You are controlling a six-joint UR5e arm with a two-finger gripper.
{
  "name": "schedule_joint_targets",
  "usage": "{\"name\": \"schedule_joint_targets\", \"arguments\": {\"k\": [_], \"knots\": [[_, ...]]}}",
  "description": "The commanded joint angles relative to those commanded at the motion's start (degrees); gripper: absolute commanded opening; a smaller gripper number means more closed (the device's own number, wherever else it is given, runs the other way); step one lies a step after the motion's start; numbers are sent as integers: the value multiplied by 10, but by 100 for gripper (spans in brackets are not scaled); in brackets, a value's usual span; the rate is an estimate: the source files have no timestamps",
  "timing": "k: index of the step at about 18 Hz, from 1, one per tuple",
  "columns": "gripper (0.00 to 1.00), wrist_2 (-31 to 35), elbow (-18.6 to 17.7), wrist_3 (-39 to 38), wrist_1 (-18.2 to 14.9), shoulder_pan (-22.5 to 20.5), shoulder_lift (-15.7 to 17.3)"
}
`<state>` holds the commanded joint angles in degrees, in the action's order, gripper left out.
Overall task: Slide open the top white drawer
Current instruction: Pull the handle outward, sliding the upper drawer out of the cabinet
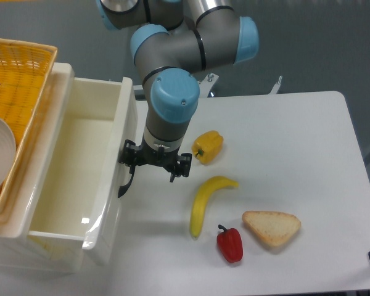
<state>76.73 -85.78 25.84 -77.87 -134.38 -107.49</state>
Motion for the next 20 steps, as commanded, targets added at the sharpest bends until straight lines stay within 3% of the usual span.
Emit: {"name": "schedule_joint_targets", "arguments": {"k": [20], "knots": [[100, -1, 12, 11, -1, -26, -12]]}}
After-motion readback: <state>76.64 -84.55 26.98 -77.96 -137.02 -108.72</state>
